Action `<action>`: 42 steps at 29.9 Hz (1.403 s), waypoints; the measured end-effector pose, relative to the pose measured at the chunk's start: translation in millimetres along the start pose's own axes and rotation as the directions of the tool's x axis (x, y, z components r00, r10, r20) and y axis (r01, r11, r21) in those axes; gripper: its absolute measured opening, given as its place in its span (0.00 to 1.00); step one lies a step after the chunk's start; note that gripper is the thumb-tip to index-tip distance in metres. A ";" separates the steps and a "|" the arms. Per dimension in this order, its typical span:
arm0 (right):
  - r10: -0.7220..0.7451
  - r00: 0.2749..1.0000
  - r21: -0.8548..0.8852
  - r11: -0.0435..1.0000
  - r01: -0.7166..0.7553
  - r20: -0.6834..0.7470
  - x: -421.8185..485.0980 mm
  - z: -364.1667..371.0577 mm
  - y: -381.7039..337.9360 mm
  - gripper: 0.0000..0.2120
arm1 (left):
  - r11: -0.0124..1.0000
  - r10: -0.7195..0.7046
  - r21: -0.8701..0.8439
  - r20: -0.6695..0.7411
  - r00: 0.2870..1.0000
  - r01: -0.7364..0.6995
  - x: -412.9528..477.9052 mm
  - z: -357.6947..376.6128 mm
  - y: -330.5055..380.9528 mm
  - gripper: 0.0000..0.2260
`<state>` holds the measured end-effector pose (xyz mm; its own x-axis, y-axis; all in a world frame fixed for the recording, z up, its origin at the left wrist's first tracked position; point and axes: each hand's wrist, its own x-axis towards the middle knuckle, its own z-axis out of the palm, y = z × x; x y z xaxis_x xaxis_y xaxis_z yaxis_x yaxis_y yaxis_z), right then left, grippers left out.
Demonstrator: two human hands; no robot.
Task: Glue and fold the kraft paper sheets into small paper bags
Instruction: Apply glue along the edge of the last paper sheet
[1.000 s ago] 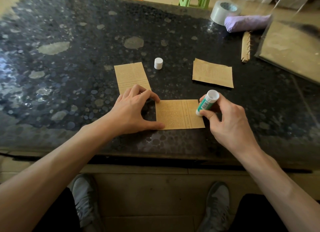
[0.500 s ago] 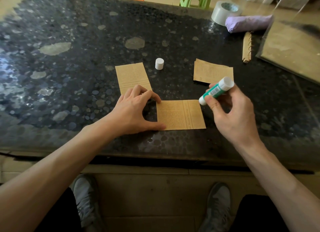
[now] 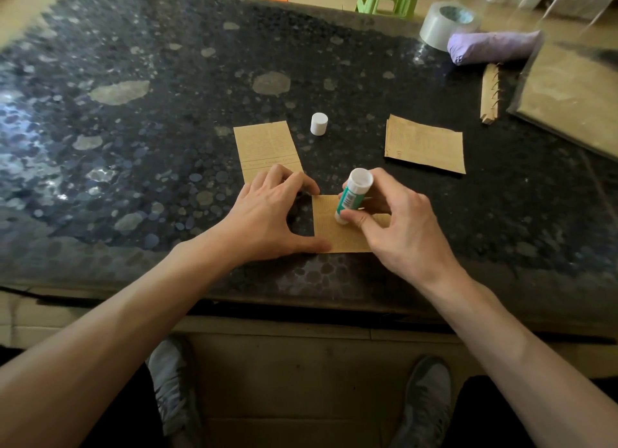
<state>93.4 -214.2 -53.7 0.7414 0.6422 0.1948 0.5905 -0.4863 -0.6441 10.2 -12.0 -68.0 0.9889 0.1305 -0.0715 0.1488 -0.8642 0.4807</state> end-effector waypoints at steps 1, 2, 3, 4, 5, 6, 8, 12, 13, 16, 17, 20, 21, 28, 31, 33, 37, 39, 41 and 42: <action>-0.006 1.000 -0.011 1.000 0.006 -0.013 0.3 0.3 -1.1 0.14 | 1.000 -0.001 0.000 0.001 1.000 0.001 0.1 -0.4 0.4 0.37; -0.011 1.000 -0.017 1.000 0.010 -0.025 0.8 1.0 -2.0 0.15 | 1.000 -0.001 0.002 0.005 1.000 0.001 0.2 -0.8 0.9 0.38; -0.014 0.999 -0.019 1.000 0.013 -0.034 1.2 1.9 -2.7 0.15 | 1.000 -0.001 0.005 0.009 1.000 0.001 0.2 -1.1 1.4 0.38; -0.016 0.999 -0.022 1.000 0.015 -0.042 1.9 2.8 -3.2 0.16 | 1.000 -0.001 0.007 0.011 1.000 0.001 0.0 -1.4 1.5 0.37; -0.016 0.999 -0.025 1.000 0.015 -0.048 2.7 3.7 -3.4 0.16 | 1.000 0.000 0.009 0.011 1.000 0.000 -0.1 -1.4 1.6 0.37; -0.015 0.998 -0.028 1.000 0.014 -0.054 3.5 4.3 -3.3 0.16 | 1.000 0.000 0.009 0.009 1.000 -0.001 -0.5 -1.3 1.5 0.37; -0.015 0.998 -0.030 0.999 0.014 -0.064 4.8 5.3 -3.3 0.15 | 1.000 -0.001 0.010 0.006 1.000 0.000 -1.1 -1.1 1.7 0.37; -0.018 0.997 -0.036 0.999 0.016 -0.079 7.0 7.0 -3.2 0.15 | 1.000 -0.009 0.013 0.015 1.000 0.008 -0.9 -1.8 2.2 0.37; -0.018 0.997 -0.037 0.999 0.015 -0.081 8.0 7.3 -2.9 0.15 | 1.000 -0.008 0.015 0.015 1.000 0.008 -0.7 -1.9 2.1 0.37; -0.015 0.997 -0.036 0.999 0.012 -0.082 11.1 8.3 -2.3 0.15 | 1.000 -0.008 0.014 0.012 1.000 0.008 -0.9 -1.7 2.2 0.36; -0.014 0.996 -0.035 0.999 0.011 -0.083 12.0 8.8 -2.4 0.15 | 1.000 -0.009 0.013 0.012 1.000 0.008 -1.0 -1.8 2.4 0.37; -0.015 0.996 -0.027 1.000 0.012 -0.089 15.5 10.1 -2.5 0.15 | 1.000 -0.012 0.012 0.017 1.000 0.012 -0.9 -2.2 2.4 0.37; -0.012 0.996 -0.027 1.000 0.010 -0.091 16.6 10.5 -2.5 0.15 | 1.000 -0.012 0.013 0.017 1.000 0.012 -1.0 -2.2 2.2 0.37; 0.001 0.993 -0.033 0.999 -0.005 -0.116 21.4 14.7 -2.5 0.16 | 1.000 -0.010 0.005 0.015 1.000 0.010 -1.8 -1.4 2.0 0.37; 0.004 0.992 -0.023 1.000 -0.007 -0.128 23.9 15.8 -2.4 0.15 | 1.000 -0.011 0.004 0.017 1.000 0.011 -1.7 -1.7 2.0 0.38; 0.001 0.990 -0.004 1.000 -0.002 -0.138 25.1 16.4 -1.3 0.15 | 1.000 -0.012 0.009 0.020 1.000 0.012 -1.5 -1.7 2.0 0.38; 0.028 0.983 0.128 0.992 -0.005 -0.179 23.0 17.1 1.2 0.14 | 1.000 -0.011 0.012 0.021 1.000 0.011 -1.4 -1.3 1.2 0.38; 0.032 0.974 0.198 0.980 0.013 -0.224 22.4 13.7 1.2 0.14 | 1.000 -0.013 0.011 0.018 1.000 0.012 -1.1 -1.2 1.2 0.38; 0.040 0.974 0.250 0.968 0.018 -0.224 24.0 7.9 0.4 0.14 | 1.000 -0.015 0.014 0.017 1.000 0.014 -0.8 -1.0 1.4 0.38; 0.041 0.981 0.261 0.965 0.011 -0.191 25.0 4.9 -0.4 0.14 | 1.000 -0.015 0.014 0.013 1.000 0.014 -0.8 -0.8 1.4 0.38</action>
<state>110.2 -195.1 -52.1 0.8120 0.4969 0.3063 0.4949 -0.3078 -0.8126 9.7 -13.0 -66.6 0.9865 0.1368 -0.0898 0.1630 -0.8691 0.4671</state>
